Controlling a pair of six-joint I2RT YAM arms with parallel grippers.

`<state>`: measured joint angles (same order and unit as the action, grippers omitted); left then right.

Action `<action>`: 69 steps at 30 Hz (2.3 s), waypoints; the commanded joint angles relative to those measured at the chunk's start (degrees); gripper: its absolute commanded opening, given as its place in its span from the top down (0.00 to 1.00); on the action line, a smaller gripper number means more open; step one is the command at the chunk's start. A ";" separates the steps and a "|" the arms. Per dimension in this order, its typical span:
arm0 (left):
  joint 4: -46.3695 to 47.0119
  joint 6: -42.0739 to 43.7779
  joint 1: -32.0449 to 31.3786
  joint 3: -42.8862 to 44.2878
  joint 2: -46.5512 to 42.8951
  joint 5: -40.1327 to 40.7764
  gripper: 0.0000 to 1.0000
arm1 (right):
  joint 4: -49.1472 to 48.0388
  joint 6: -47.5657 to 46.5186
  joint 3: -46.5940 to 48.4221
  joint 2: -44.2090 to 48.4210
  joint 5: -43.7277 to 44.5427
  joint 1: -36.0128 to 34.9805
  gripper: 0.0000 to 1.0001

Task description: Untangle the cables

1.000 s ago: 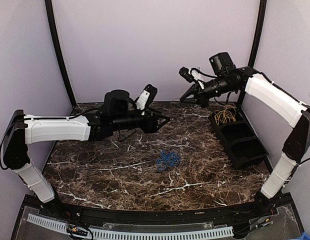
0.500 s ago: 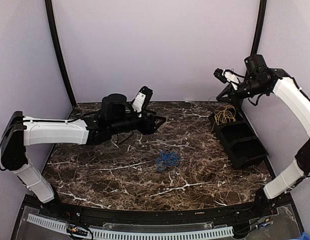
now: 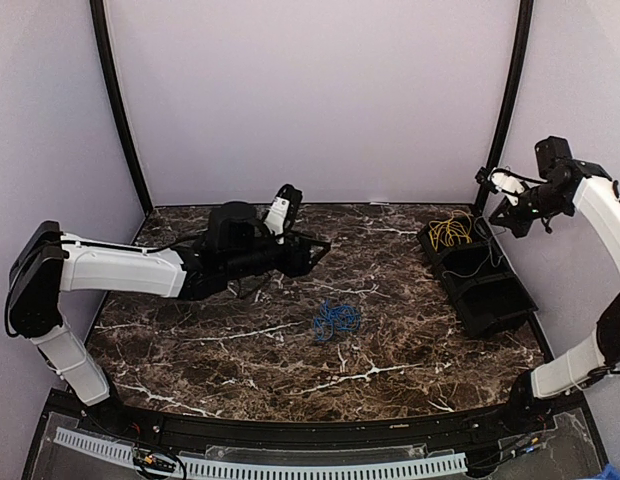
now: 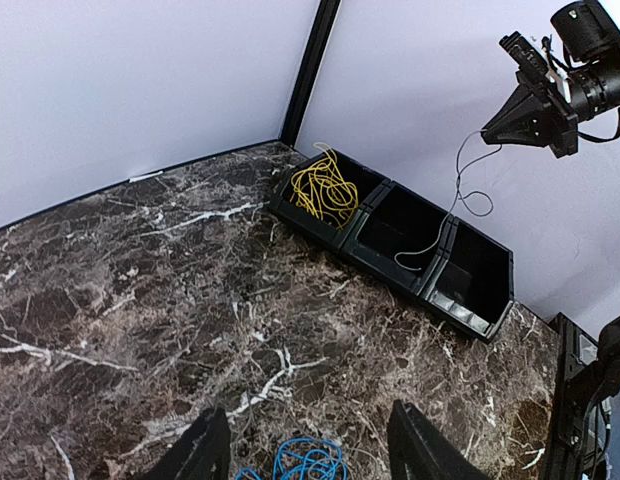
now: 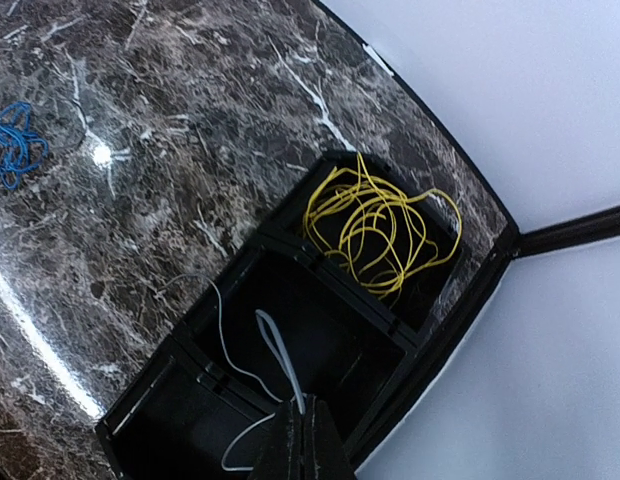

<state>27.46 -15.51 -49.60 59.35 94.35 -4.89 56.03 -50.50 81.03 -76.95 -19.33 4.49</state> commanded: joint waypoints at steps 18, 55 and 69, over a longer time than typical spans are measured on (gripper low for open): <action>11.49 -8.53 0.12 -16.50 -7.46 -2.61 0.48 | -15.41 4.09 -11.16 -17.33 0.58 3.86 1.00; -0.44 -13.22 0.12 -15.13 -3.02 -2.08 0.48 | -22.04 15.03 0.33 -25.30 -3.59 -29.91 0.59; -2.15 -12.84 0.13 -19.80 -10.26 0.01 0.47 | -26.45 12.93 8.43 -44.90 1.50 -37.64 0.56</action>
<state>26.02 -28.51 -49.60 41.08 87.07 -6.09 31.99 -37.28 86.24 -119.70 -17.93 -32.42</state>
